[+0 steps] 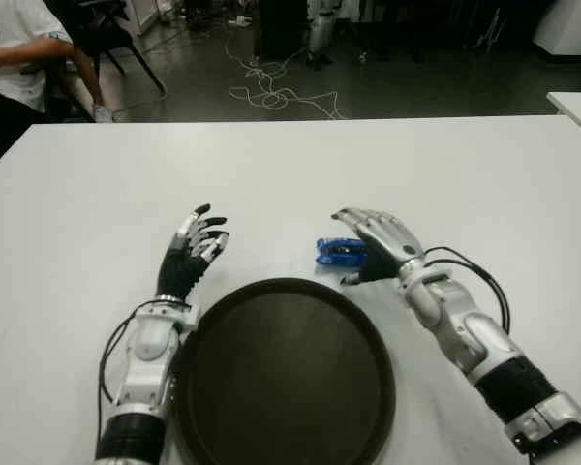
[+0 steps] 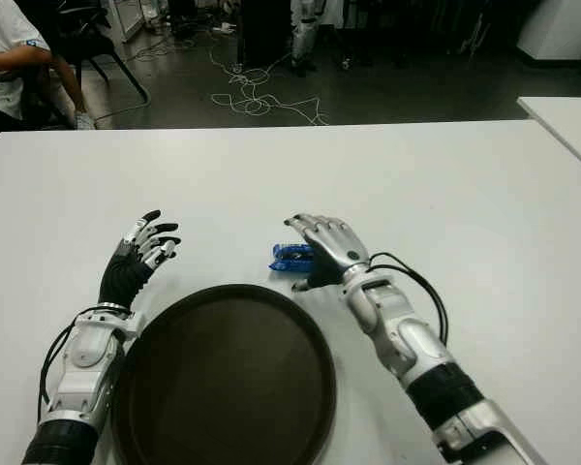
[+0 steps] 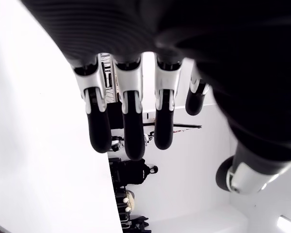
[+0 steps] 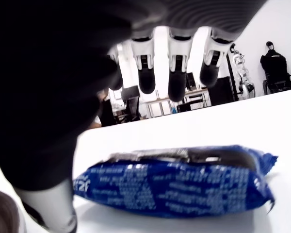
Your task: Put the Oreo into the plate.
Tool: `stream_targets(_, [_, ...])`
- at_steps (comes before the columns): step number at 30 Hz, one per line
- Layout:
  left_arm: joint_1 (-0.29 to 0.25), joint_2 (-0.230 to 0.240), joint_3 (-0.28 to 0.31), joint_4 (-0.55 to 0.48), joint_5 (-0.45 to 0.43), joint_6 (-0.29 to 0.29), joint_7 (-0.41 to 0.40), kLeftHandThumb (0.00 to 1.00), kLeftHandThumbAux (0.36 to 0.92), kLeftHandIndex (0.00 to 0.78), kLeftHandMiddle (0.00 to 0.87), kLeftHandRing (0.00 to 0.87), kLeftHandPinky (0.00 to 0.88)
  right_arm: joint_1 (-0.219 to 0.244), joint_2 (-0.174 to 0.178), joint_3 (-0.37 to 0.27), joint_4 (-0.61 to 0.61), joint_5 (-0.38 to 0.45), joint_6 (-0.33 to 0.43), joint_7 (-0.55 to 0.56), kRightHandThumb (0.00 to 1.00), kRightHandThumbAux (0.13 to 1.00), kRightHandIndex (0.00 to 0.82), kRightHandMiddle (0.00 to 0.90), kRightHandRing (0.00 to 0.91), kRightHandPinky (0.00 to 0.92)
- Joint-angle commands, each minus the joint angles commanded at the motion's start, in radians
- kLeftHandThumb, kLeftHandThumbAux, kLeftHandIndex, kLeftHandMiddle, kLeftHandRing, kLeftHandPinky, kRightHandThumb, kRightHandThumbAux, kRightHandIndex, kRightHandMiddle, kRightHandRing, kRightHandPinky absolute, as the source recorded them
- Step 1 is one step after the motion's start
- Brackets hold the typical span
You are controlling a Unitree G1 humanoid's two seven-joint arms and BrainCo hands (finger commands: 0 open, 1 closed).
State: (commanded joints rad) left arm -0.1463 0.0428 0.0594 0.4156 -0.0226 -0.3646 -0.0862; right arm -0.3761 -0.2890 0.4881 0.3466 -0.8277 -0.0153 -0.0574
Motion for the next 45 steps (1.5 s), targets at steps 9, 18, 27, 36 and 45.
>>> stream_targets(9, [-0.001, 0.005, -0.003, 0.0, 0.013, -0.006, 0.007, 0.432, 0.603, 0.107, 0.259, 0.288, 0.316, -0.124, 0.086, 0.033, 0.455, 0.039, -0.104, -0.089, 0.0, 0.839, 0.161, 0.175, 0.183, 0.19])
stream_targets(18, [-0.005, 0.007, 0.004, 0.008, 0.004, -0.005, 0.0, 0.439, 0.616, 0.112, 0.259, 0.288, 0.313, -0.136, 0.068, 0.031, 0.468, 0.09, -0.182, -0.059, 0.0, 0.816, 0.18, 0.188, 0.193, 0.197])
stream_targets(27, [0.002, 0.009, 0.005, -0.007, 0.004, -0.002, 0.0, 0.467, 0.63, 0.111, 0.252, 0.285, 0.325, -0.124, 0.061, 0.037, 0.442, 0.101, -0.195, -0.066, 0.0, 0.818, 0.202, 0.21, 0.209, 0.214])
stream_targets(36, [0.003, 0.017, 0.011, 0.0, -0.005, -0.011, -0.011, 0.465, 0.621, 0.11, 0.255, 0.287, 0.323, -0.13, 0.073, 0.046, 0.443, 0.099, -0.175, -0.065, 0.0, 0.803, 0.223, 0.228, 0.22, 0.23])
stream_targets(45, [0.007, 0.018, 0.019, 0.002, -0.016, -0.014, -0.019, 0.439, 0.606, 0.111, 0.26, 0.289, 0.32, -0.13, 0.077, 0.05, 0.456, 0.098, -0.179, -0.088, 0.0, 0.834, 0.255, 0.243, 0.229, 0.235])
